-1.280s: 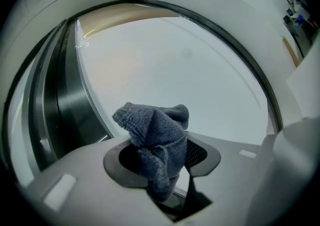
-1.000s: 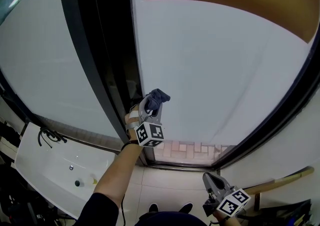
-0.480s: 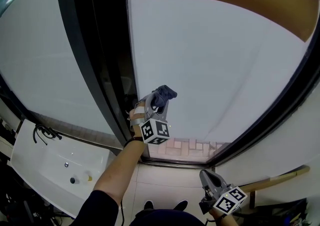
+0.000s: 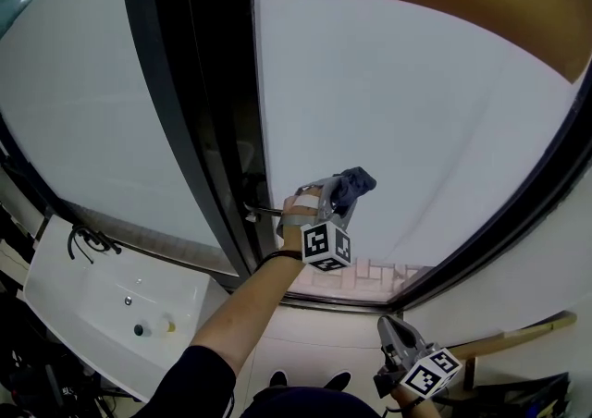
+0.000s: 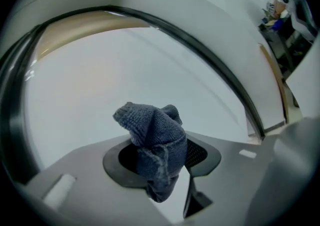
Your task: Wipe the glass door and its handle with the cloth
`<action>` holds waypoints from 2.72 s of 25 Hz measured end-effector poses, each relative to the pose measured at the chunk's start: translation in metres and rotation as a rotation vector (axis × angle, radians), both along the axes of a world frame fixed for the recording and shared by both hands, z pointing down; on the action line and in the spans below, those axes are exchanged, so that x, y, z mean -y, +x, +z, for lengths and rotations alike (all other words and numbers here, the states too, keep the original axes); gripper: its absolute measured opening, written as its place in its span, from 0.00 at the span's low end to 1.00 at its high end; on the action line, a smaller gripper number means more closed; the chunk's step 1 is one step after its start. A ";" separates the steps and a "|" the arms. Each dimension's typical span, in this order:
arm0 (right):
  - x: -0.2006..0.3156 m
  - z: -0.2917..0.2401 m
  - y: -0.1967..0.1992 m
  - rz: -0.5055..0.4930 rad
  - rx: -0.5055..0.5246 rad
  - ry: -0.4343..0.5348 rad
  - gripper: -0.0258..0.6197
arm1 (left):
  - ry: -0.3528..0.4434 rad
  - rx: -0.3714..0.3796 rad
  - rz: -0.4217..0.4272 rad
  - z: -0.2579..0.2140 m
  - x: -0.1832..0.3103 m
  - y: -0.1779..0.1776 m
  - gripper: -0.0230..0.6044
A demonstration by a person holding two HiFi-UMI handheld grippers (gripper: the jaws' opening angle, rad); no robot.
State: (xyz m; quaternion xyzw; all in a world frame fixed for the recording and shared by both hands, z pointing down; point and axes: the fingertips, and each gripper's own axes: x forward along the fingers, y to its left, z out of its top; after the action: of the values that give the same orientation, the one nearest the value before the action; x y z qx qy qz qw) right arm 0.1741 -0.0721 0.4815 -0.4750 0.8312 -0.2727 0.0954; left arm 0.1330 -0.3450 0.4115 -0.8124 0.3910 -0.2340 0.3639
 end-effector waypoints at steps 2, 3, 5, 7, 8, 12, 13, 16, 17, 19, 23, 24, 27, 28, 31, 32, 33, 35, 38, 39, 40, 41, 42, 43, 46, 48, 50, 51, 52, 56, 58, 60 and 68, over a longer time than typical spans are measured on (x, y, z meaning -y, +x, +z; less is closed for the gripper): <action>-0.001 0.000 -0.002 0.004 0.005 0.001 0.04 | -0.001 0.035 0.032 0.004 -0.004 0.020 0.31; -0.003 -0.001 -0.002 0.008 0.006 0.003 0.04 | -0.003 0.021 0.031 0.004 -0.005 0.023 0.30; -0.005 -0.002 0.001 0.018 0.004 0.004 0.04 | -0.015 -0.009 0.035 0.003 -0.005 0.023 0.30; -0.007 0.002 0.004 0.024 0.002 -0.007 0.04 | -0.030 -0.004 0.054 0.002 -0.006 0.021 0.31; -0.008 0.004 0.004 0.028 0.003 -0.013 0.04 | -0.032 -0.003 0.065 0.000 -0.008 0.018 0.31; -0.007 0.006 0.001 0.032 0.004 -0.017 0.04 | 0.012 -0.068 0.028 -0.030 -0.010 -0.031 0.31; -0.006 0.006 -0.001 0.027 0.002 -0.018 0.04 | 0.036 -0.076 0.003 -0.041 -0.009 -0.051 0.31; 0.000 0.007 -0.013 0.004 -0.003 -0.022 0.04 | 0.119 -0.052 -0.110 -0.068 -0.003 -0.123 0.31; 0.002 0.007 -0.018 -0.005 -0.003 -0.022 0.04 | 0.132 -0.039 -0.153 -0.073 0.000 -0.147 0.31; 0.006 0.007 -0.030 -0.028 -0.003 -0.020 0.04 | 0.116 -0.004 -0.225 -0.070 0.011 -0.187 0.31; 0.012 0.005 -0.052 -0.073 -0.005 -0.017 0.04 | 0.004 0.058 -0.270 -0.032 0.025 -0.216 0.31; 0.014 0.005 -0.057 -0.080 -0.005 -0.016 0.04 | -0.014 0.060 -0.270 -0.024 0.025 -0.216 0.31; 0.015 0.002 -0.064 -0.087 -0.006 -0.011 0.04 | -0.084 0.059 -0.273 0.004 0.027 -0.220 0.31; 0.015 0.002 -0.063 -0.084 -0.007 -0.009 0.04 | -0.109 0.065 -0.274 0.014 0.027 -0.222 0.31; 0.014 0.004 -0.054 -0.063 -0.010 -0.014 0.04 | -0.188 0.043 -0.279 0.031 0.026 -0.224 0.30; 0.014 0.006 -0.050 -0.054 -0.009 -0.019 0.04 | -0.233 0.013 -0.277 0.032 0.025 -0.223 0.29; 0.013 0.008 -0.047 -0.046 -0.007 -0.026 0.04 | -0.290 -0.025 -0.272 0.033 0.023 -0.223 0.29; 0.011 0.013 -0.041 -0.033 -0.002 -0.037 0.04 | -0.392 -0.103 -0.259 0.033 0.020 -0.222 0.29; 0.008 0.015 -0.036 -0.029 0.004 -0.042 0.04 | -0.429 -0.154 -0.248 0.033 0.014 -0.221 0.29; 0.008 0.016 -0.036 -0.030 0.005 -0.041 0.04 | -0.430 -0.160 -0.243 0.034 0.011 -0.218 0.29; 0.008 0.016 -0.036 -0.032 0.005 -0.041 0.04 | -0.428 -0.160 -0.237 0.035 0.007 -0.214 0.29; 0.008 0.016 -0.036 -0.034 0.005 -0.040 0.04 | -0.421 -0.154 -0.229 0.036 0.004 -0.209 0.29; 0.009 0.016 -0.036 -0.037 0.006 -0.038 0.04 | -0.411 -0.144 -0.225 0.037 0.001 -0.203 0.29; 0.009 0.015 -0.037 -0.040 0.007 -0.036 0.04 | -0.399 -0.135 -0.224 0.038 -0.002 -0.198 0.29; 0.010 0.013 -0.039 -0.049 0.004 -0.031 0.04 | -0.406 -0.144 -0.212 0.039 -0.008 -0.186 0.29; 0.009 0.015 -0.039 -0.052 0.002 -0.033 0.04 | -0.443 -0.151 -0.168 0.042 -0.018 -0.169 0.29; 0.008 0.015 -0.039 -0.053 0.003 -0.035 0.04 | -0.461 -0.116 -0.131 0.050 -0.027 -0.148 0.29; 0.007 0.015 -0.039 -0.052 0.004 -0.034 0.04 | -0.461 -0.099 -0.123 0.054 -0.031 -0.141 0.29; 0.006 0.014 -0.040 -0.052 0.004 -0.033 0.04 | -0.455 -0.089 -0.121 0.057 -0.032 -0.136 0.29; 0.002 0.010 -0.037 -0.048 -0.001 -0.023 0.04 | -0.471 -0.148 -0.126 0.051 -0.034 -0.144 0.29; 0.001 0.009 -0.035 -0.044 -0.012 -0.016 0.04 | -0.455 -0.175 -0.149 0.037 -0.035 -0.162 0.29; 0.001 0.008 -0.036 -0.044 -0.022 -0.009 0.04 | -0.417 -0.162 -0.213 0.025 -0.033 -0.194 0.29; 0.003 0.002 -0.049 -0.072 -0.021 0.009 0.04 | -0.434 -0.020 -0.375 0.037 0.004 -0.252 0.30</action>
State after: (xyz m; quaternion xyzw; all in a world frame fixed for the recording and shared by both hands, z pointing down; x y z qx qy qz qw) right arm 0.1255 -0.0750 0.4831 -0.4473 0.8498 -0.2673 0.0789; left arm -0.1193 -0.3493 0.4487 -0.7870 0.4786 -0.3675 0.1281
